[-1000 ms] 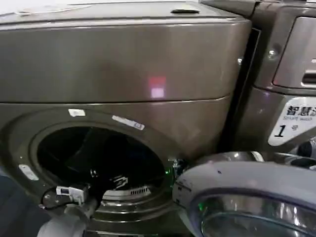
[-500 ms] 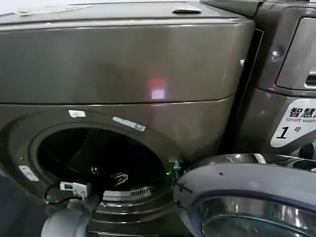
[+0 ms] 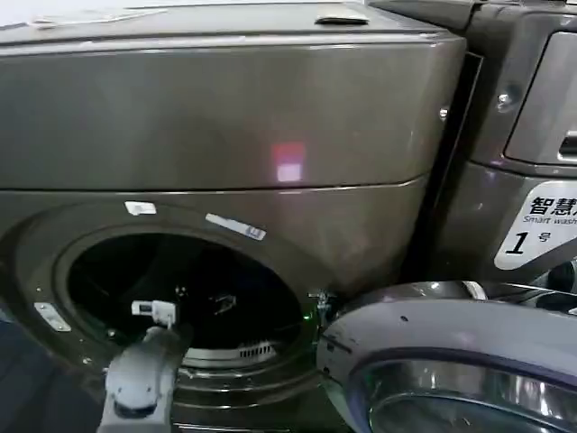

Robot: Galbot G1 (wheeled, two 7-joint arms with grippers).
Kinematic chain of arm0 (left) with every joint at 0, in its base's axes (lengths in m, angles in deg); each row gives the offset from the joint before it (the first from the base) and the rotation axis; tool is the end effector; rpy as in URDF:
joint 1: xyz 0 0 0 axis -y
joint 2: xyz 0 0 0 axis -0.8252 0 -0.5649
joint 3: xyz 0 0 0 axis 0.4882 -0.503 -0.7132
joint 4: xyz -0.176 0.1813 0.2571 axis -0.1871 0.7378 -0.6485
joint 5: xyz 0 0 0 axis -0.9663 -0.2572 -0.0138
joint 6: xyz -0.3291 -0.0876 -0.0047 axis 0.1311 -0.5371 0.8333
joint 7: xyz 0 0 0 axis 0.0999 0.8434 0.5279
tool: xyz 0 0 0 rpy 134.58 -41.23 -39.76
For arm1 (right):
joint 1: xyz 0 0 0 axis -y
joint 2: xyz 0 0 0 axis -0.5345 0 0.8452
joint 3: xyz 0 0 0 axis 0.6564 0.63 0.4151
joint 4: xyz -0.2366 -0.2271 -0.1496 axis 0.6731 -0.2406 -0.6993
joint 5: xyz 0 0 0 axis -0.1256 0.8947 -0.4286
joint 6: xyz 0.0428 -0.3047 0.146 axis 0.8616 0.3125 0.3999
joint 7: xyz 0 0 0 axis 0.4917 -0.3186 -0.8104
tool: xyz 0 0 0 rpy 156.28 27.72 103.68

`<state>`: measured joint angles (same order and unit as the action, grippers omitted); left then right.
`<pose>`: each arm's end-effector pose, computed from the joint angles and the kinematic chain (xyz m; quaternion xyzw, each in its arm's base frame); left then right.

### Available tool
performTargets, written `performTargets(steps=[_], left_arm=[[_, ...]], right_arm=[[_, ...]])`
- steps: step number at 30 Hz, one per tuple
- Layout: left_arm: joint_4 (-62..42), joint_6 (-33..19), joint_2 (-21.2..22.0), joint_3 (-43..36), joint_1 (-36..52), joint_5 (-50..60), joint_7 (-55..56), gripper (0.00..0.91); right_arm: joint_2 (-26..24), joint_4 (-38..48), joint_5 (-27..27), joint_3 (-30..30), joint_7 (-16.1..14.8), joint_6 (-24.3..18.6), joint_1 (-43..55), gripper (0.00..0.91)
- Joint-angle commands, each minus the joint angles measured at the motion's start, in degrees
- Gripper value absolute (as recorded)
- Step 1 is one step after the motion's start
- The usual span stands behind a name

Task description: Grasp the clothes from the dryer.

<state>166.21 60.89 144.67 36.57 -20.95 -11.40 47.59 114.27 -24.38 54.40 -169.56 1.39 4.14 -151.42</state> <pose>0.4034 0.0598 -0.2357 -0.0430 -0.9775 -0.0304 0.2044 -0.1052 -0.4435 -0.0970 0.6092 0.7507 -0.2152 0.1380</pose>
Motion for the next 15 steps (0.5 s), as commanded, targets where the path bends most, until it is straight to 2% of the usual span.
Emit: performTargets(steps=[1,9,11,15], left_arm=[[-12.63,0.34,-0.21,-0.23,8.99,1.16,-0.28,0.907],[-25.06,-20.09,-0.74,-0.68,16.88,34.11,-18.86,0.907],[-28.58,-27.88,-0.60,-0.64,19.10,42.93,-19.14,0.907],[-30.79,-32.33,-0.52,-1.31,21.87,51.52,-23.05,0.907]], right_arm=[[0.00,0.05,0.05,0.03,0.03,-0.07,-0.01,0.907],[0.18,-0.48,0.12,0.48,-0.17,-0.06,-0.05,0.907],[0.11,-0.43,0.21,0.64,-0.24,-0.05,-0.11,0.907],[0.13,-1.18,0.26,1.02,-0.26,0.15,0.13,0.907]])
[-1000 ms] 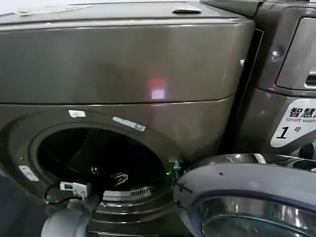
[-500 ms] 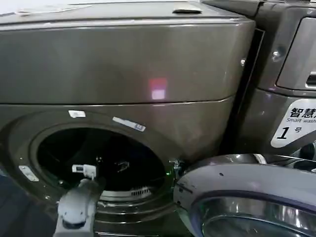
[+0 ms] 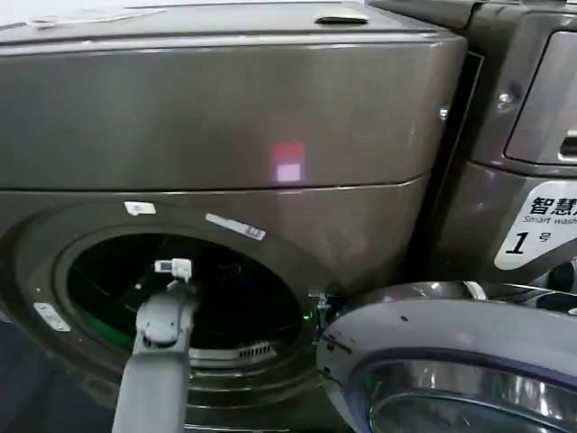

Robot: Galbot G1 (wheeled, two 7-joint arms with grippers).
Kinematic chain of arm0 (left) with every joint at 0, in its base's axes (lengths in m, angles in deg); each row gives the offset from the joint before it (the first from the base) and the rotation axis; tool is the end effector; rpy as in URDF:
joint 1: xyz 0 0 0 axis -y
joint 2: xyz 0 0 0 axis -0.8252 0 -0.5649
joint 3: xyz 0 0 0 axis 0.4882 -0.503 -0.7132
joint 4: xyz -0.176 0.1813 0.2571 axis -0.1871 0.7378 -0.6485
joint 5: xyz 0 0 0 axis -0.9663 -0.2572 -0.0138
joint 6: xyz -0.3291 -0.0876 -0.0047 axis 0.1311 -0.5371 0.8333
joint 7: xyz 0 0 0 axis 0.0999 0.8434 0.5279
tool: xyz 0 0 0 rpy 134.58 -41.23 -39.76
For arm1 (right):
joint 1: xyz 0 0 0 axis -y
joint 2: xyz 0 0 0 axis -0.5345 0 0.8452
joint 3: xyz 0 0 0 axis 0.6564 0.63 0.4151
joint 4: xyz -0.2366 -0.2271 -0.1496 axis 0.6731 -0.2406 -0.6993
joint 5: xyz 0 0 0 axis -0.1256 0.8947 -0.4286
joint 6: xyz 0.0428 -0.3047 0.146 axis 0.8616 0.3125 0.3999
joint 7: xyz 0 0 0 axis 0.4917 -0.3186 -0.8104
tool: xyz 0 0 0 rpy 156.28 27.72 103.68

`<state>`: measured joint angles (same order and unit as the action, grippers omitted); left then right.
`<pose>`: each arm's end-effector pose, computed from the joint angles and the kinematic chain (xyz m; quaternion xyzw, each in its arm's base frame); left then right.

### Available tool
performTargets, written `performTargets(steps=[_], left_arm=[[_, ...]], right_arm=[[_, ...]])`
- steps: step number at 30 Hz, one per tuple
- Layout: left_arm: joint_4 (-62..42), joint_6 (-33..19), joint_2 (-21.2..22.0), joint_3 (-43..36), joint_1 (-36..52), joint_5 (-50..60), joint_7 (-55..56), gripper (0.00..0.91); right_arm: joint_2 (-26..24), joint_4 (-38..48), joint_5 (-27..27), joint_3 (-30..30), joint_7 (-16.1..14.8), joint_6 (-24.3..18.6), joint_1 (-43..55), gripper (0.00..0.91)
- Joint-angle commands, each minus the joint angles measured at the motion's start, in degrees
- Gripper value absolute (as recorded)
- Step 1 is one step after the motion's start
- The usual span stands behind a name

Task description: Grasp the clothes from the dryer.

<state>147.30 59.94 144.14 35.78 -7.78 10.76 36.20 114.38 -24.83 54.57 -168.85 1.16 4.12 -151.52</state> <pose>0.4899 0.0686 -0.2400 -0.0466 -0.9447 -0.1579 0.2835 -0.1009 -0.4423 -0.0974 0.6025 0.7557 -0.2183 0.1350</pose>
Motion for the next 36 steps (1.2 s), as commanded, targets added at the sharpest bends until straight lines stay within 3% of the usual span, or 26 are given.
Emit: performTargets(steps=[1,5,9,12,14,17,25,30,36], left_arm=[[-11.96,-33.14,0.01,-0.52,9.28,32.35,-13.66,0.907],[-12.04,-40.84,-0.72,-0.48,11.14,43.93,-23.62,0.907],[-11.86,-50.80,-2.60,-0.76,11.97,45.25,-34.91,0.907],[-12.74,-60.19,-3.11,-0.75,12.58,48.74,-36.02,0.907],[-13.25,-63.20,-3.39,-1.11,12.94,50.67,-36.13,0.907],[-14.29,-61.49,-3.52,-1.68,13.99,51.07,-35.96,0.907],[-16.04,-60.27,-3.63,-5.07,17.22,51.09,-51.31,0.907],[-19.34,-62.46,-3.02,-5.98,19.23,54.16,-51.40,0.907],[-23.74,-58.59,-3.63,-6.21,20.55,53.23,-50.72,0.907]], right_arm=[[0.03,-0.79,0.11,0.31,-0.04,0.17,0.18,0.907],[0.12,-0.64,0.15,0.31,-0.06,0.06,-0.17,0.907],[0.48,-0.67,0.17,0.71,-0.06,-0.23,-0.44,0.907],[0.57,-0.91,0.24,1.23,-0.06,-0.25,-0.19,0.907],[0.54,-1.06,0.25,1.54,-0.10,-0.22,0.04,0.907],[0.54,-1.02,0.27,1.76,-0.09,-0.28,0.02,0.907],[0.59,-0.92,0.32,2.05,-0.12,-0.34,0.31,0.907],[1.08,-0.46,0.28,1.81,-0.08,-0.60,0.45,0.907],[1.29,0.50,0.29,1.74,-0.13,-1.29,0.40,0.907]])
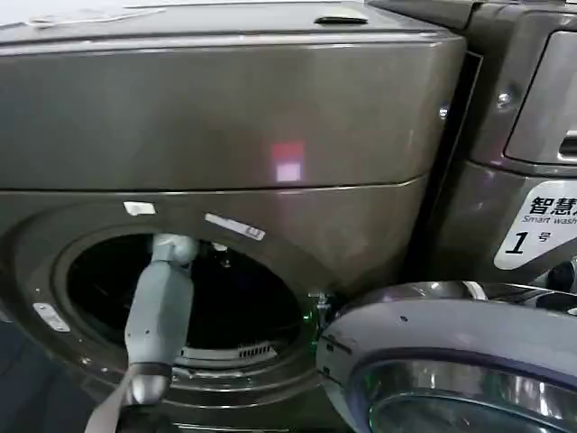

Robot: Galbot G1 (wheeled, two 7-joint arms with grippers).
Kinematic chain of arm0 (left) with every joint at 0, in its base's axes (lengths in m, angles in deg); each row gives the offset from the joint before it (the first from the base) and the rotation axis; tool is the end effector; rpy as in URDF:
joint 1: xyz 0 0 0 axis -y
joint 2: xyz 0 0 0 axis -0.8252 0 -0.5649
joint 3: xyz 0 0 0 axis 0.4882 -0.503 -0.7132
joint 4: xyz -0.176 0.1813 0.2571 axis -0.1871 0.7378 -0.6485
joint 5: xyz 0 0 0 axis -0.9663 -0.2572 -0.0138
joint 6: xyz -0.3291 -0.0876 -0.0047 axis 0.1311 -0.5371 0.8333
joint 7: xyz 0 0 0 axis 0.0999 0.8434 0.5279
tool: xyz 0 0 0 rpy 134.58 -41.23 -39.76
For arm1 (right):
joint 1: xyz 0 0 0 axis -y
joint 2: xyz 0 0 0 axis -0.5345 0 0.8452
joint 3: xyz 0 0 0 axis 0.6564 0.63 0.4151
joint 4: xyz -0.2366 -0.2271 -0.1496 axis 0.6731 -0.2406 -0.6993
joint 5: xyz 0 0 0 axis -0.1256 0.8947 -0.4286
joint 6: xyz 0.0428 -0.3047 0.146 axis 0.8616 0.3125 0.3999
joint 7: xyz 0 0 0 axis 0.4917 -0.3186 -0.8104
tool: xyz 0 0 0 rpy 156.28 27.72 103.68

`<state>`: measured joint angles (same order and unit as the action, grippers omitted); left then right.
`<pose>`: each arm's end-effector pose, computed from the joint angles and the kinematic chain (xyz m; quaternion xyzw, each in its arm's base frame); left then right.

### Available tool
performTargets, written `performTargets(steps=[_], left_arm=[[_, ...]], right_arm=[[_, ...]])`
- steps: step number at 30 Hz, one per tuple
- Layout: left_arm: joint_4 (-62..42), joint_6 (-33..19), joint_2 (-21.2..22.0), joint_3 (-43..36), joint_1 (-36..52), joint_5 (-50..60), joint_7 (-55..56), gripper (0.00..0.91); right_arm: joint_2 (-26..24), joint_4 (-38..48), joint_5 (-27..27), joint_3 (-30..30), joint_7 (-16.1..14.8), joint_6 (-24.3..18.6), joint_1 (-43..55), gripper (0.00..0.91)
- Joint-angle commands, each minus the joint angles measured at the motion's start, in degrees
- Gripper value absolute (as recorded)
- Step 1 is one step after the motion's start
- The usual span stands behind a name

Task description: Grasp the clothes from the dryer.

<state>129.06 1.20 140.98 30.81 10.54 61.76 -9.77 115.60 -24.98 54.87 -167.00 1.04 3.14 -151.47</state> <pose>0.5817 0.0797 -0.1720 -0.4152 -0.5794 -0.6521 0.2580 -0.0953 -0.4398 -0.1099 0.5948 0.7635 -0.2173 0.1267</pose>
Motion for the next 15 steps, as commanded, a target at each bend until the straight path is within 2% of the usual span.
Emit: performTargets(steps=[1,15], left_arm=[[-5.82,0.15,-0.65,-1.48,2.27,1.92,-4.76,0.907],[-13.98,4.05,-1.59,-0.92,3.64,-1.46,-4.03,0.907]], right_arm=[[0.04,0.64,-0.01,-0.05,0.00,-0.29,0.50,0.907],[0.16,-0.02,-0.04,0.16,-0.03,-0.31,0.48,0.907]])
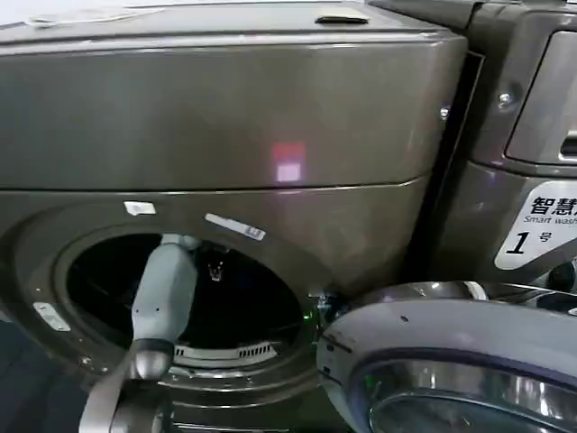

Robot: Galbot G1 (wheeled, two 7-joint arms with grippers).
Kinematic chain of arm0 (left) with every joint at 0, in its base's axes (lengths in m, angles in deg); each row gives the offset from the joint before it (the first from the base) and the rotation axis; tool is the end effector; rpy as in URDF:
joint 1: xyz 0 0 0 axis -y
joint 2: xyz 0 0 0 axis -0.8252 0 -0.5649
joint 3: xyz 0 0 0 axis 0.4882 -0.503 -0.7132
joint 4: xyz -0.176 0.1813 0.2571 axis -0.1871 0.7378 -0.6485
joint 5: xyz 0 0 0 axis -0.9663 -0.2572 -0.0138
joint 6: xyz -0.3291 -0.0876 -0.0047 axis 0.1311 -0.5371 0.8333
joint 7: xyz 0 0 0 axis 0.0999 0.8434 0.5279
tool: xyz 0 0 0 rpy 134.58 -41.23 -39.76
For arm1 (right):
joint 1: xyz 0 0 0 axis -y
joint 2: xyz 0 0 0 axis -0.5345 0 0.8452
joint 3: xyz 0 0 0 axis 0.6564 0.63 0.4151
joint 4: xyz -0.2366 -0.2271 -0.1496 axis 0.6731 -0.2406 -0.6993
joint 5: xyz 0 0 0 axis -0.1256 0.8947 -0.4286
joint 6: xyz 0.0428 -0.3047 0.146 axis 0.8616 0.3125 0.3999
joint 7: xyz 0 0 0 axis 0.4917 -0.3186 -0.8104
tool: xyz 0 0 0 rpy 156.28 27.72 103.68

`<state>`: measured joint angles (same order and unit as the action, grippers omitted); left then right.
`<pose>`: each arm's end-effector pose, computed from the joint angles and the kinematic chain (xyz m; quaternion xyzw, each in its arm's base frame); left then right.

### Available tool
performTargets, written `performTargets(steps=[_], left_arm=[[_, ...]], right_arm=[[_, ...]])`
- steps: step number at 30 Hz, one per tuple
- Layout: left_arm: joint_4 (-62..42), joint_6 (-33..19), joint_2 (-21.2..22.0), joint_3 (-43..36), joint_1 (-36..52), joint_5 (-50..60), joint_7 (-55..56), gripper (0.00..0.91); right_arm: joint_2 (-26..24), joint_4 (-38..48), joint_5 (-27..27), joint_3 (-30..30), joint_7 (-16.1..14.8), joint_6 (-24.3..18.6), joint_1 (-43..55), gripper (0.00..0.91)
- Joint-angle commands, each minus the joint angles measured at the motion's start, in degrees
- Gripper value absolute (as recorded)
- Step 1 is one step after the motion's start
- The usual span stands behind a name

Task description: Grasp the clothes from the dryer.

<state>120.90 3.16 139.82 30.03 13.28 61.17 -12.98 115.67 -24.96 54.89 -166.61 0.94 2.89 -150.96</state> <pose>0.5981 0.0941 -0.1902 -0.4474 -0.5678 -0.6129 0.3190 -0.0926 -0.4399 -0.1123 0.5929 0.7651 -0.2152 0.1294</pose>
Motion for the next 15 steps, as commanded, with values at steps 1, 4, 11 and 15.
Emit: performTargets(steps=[1,4,11,15], left_arm=[[-6.54,2.22,-0.52,-0.16,1.08,-1.42,-0.72,0.907],[-10.56,2.75,-0.48,0.01,1.96,-1.12,-0.08,0.907],[-12.91,3.54,-0.92,0.43,1.92,-1.56,0.43,0.907],[-15.41,5.33,-1.24,0.97,2.08,-0.50,2.77,0.907]], right_arm=[[0.03,0.02,-0.08,-0.31,0.07,-0.04,-0.05,0.907],[0.01,-0.12,-0.11,-0.33,0.07,-0.03,-0.15,0.907],[0.15,-0.30,-0.11,-0.17,0.07,-0.05,-0.12,0.907],[-0.03,-0.11,-0.15,-0.33,0.11,-0.04,-0.14,0.907]])
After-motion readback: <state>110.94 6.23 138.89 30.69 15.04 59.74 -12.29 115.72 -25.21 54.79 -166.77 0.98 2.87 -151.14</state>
